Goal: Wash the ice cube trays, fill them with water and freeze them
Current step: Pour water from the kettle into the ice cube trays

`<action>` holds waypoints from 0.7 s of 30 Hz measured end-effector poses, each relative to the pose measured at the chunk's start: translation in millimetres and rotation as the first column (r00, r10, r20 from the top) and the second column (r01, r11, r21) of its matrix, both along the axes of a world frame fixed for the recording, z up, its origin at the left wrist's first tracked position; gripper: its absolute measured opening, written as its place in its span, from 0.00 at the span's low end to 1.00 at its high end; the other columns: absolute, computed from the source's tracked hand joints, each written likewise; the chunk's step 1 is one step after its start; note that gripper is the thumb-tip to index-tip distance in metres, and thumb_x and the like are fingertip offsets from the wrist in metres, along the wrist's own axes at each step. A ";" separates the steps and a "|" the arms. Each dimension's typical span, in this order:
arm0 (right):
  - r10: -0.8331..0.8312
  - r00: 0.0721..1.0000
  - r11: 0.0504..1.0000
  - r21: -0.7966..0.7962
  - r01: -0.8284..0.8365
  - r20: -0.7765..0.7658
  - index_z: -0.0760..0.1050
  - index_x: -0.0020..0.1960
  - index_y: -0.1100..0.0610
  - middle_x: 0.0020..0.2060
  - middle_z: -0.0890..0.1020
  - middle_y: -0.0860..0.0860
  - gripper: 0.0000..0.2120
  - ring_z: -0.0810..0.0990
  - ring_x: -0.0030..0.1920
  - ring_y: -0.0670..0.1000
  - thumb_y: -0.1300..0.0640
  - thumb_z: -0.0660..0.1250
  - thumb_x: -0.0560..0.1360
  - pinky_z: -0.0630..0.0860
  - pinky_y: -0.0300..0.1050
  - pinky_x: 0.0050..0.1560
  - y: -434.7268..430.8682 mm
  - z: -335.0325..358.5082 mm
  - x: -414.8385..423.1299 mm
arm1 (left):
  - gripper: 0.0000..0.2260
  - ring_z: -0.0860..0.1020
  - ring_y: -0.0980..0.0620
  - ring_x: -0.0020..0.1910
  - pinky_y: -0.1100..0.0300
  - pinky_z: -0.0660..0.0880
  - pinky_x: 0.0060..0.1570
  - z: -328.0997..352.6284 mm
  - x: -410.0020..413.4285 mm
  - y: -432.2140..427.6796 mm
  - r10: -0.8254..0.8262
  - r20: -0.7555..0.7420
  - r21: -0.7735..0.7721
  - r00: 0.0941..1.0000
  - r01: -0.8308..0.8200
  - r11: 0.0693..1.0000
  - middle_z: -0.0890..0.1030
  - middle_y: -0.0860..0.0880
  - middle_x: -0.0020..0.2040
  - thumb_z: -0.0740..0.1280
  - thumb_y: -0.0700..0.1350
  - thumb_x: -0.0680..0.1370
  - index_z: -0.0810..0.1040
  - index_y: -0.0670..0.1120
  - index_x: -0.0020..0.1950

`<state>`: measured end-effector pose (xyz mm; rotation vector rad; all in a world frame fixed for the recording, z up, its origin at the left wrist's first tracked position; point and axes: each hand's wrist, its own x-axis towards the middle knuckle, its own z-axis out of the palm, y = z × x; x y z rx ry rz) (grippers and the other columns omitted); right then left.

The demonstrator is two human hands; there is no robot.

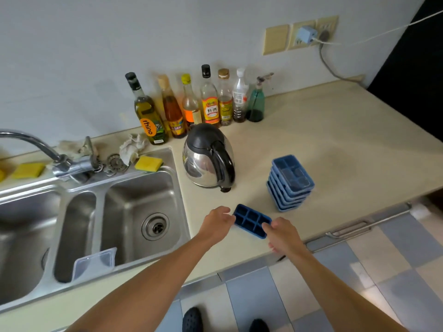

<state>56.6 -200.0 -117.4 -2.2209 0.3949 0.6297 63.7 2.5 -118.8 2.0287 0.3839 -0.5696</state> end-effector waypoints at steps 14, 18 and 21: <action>0.260 0.950 0.965 -0.003 -0.263 0.176 0.76 0.54 0.51 0.43 0.80 0.44 0.04 0.77 0.41 0.40 0.53 0.64 0.81 0.67 0.30 0.34 232.9 -14.3 24.2 | 0.10 0.81 0.48 0.35 0.53 0.84 0.42 -26.2 3.9 234.4 0.219 -0.123 -0.058 0.968 -0.228 0.972 0.83 0.41 0.39 0.61 0.41 0.83 0.81 0.44 0.59; 0.287 0.942 0.955 0.030 -0.296 0.176 0.77 0.52 0.53 0.45 0.80 0.49 0.05 0.79 0.42 0.46 0.54 0.64 0.81 0.68 0.35 0.36 302.5 -39.8 33.9 | 0.09 0.83 0.47 0.37 0.54 0.84 0.43 -47.4 12.6 297.6 0.221 -0.190 -0.010 0.957 -0.227 0.974 0.85 0.38 0.44 0.62 0.42 0.83 0.79 0.46 0.60; 0.308 0.948 0.951 0.017 -0.310 0.087 0.78 0.58 0.56 0.47 0.81 0.52 0.09 0.81 0.44 0.49 0.55 0.62 0.82 0.73 0.39 0.37 331.8 -69.0 45.6 | 0.10 0.81 0.47 0.37 0.54 0.84 0.45 -72.9 19.6 319.8 0.230 -0.294 -0.016 0.928 -0.245 0.969 0.84 0.40 0.44 0.62 0.41 0.83 0.79 0.41 0.60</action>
